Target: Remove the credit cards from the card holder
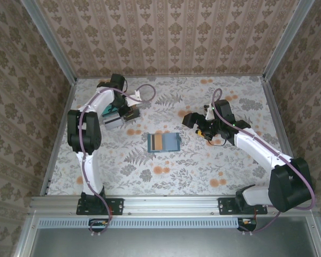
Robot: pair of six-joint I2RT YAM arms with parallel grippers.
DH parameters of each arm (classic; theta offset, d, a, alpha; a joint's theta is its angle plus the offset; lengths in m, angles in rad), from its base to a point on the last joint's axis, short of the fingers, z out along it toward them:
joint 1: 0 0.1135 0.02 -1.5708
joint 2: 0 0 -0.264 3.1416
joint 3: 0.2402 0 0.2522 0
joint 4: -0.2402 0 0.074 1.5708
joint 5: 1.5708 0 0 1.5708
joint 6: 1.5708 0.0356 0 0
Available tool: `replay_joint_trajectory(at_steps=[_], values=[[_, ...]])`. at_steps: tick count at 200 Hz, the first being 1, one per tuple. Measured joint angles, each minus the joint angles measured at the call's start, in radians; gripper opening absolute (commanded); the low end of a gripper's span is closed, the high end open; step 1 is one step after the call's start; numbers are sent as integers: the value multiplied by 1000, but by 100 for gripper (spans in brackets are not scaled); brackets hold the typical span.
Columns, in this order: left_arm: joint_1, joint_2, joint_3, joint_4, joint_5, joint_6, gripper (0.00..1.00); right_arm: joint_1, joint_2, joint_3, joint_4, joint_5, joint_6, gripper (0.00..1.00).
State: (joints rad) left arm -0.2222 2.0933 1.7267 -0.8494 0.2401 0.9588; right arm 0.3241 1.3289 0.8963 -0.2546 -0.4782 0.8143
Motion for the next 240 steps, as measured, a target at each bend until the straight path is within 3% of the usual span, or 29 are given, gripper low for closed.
replay_joint_trajectory(at_steps=[42, 89, 150, 198, 240], values=[[8, 2, 1, 1, 22, -1, 10, 0, 0, 0, 0, 0, 0, 100], [8, 2, 1, 23, 43, -23, 26, 0, 0, 0, 0, -5, 0, 100], [10, -40, -11, 80, 79, -84, 35, 12, 0, 0, -6, -2, -5, 99], [42, -321, -200, 327, 58, -326, 46, 124, 29, 53, -80, 95, -63, 91], [53, -505, -357, 501, -142, -599, 60, 266, 137, 137, -137, 223, -110, 78]])
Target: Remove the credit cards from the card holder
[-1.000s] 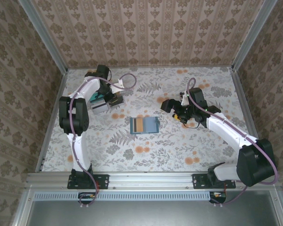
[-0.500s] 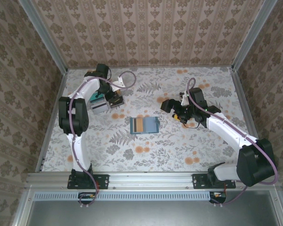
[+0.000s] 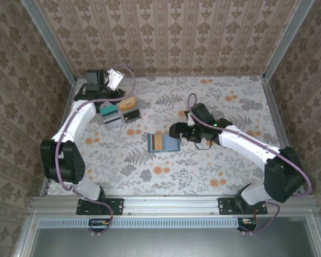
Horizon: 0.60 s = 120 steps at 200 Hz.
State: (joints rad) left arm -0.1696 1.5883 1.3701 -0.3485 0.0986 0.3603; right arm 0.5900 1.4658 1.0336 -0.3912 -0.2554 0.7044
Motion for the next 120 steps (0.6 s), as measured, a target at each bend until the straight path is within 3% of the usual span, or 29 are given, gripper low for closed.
replay_joint_trajectory(at_steps=[18, 55, 120], values=[[0, -54, -80, 23, -89, -100, 65, 40, 66, 30, -12, 28, -10, 73], [0, -152, -210, 24, -213, -270, 99, 97, 193, 110, -32, 51, -14, 73], [2, -378, -339, 1, -283, -505, 100, 161, 381, 269, -41, 50, 14, 70]])
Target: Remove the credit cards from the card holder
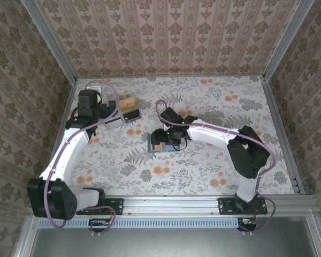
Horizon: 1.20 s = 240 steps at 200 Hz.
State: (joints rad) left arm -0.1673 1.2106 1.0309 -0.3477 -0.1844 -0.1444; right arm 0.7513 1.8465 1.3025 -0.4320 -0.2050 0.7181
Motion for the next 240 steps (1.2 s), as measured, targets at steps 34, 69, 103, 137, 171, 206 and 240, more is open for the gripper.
replay_joint_trajectory(at_steps=[34, 69, 103, 137, 171, 206, 240], values=[[25, -43, -26, -51, 16, -150, 100, 5, 64, 49, -18, -4, 20, 63], [31, -50, -86, -60, 119, -257, 100, 5, 131, 101, -43, 7, 38, 49], [31, -62, -212, -40, 216, -355, 100, 5, 164, 110, -81, 38, 48, 49], [8, -61, -253, -17, 322, -425, 100, -3, 178, 110, -96, 45, 48, 49], [-92, -34, -258, 16, 397, -475, 98, -17, 178, 100, -87, 40, 43, 48], [-226, 36, -260, 29, 445, -528, 91, -32, 157, 62, -43, -2, 26, 48], [-323, 119, -257, 63, 465, -595, 72, -42, 117, 13, -15, -23, 18, 48]])
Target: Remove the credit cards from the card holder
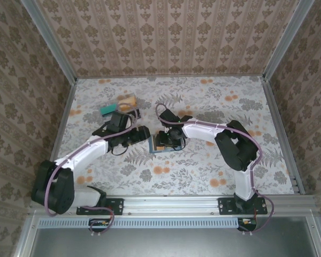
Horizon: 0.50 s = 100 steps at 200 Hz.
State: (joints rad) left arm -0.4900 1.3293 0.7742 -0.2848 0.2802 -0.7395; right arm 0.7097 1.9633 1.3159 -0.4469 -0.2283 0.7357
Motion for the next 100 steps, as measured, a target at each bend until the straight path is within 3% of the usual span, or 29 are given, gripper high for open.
replay_joint_trajectory(at_steps=[75, 100], values=[[-74, 208, 77, 31, 42, -84, 27, -32, -55, -36, 43, -14, 0, 36], [-93, 259, 107, 37, 49, -97, 21, -39, -55, -42, 56, -19, 0, 33]])
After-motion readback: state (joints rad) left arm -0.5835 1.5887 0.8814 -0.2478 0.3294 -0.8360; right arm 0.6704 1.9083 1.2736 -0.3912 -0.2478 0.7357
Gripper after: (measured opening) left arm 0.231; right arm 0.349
